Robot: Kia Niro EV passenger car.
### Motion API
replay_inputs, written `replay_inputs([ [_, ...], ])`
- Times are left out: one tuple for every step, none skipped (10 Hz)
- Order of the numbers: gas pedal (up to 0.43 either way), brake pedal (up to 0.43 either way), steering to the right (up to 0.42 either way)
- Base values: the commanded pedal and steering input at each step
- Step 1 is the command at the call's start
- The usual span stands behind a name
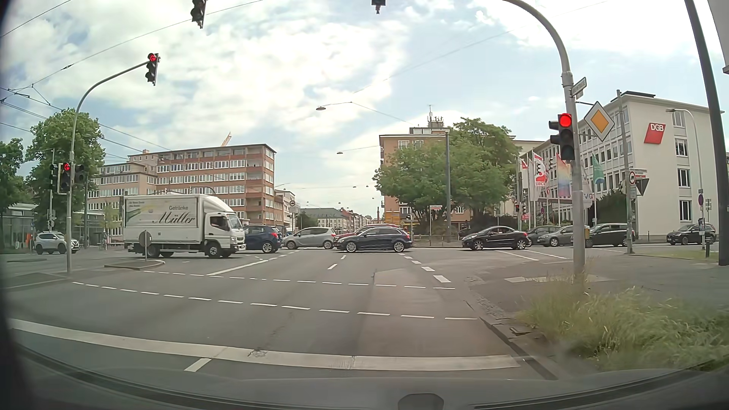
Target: Follow the waypoints while adhering to traffic rules and regulations
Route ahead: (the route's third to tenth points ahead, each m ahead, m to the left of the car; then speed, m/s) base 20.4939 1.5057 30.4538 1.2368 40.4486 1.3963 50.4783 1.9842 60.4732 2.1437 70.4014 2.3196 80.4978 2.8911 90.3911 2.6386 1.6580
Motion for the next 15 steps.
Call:
replay_inputs([
  [0.0, 0.25, -0.001],
  [0.0, 0.244, -0.001],
  [0.0, 0.25, -0.001],
  [0.0, 0.244, -0.001],
  [0.0, 0.25, -0.001],
  [0.0, 0.25, -0.001],
  [0.0, 0.25, -0.001],
  [0.0, 0.25, -0.001],
  [0.0, 0.25, -0.001],
  [0.0, 0.25, -0.001],
  [0.0, 0.25, -0.001],
  [0.0, 0.25, -0.001],
  [0.0, 0.25, -0.001],
  [0.0, 0.25, -0.001],
  [0.0, 0.25, -0.001],
])
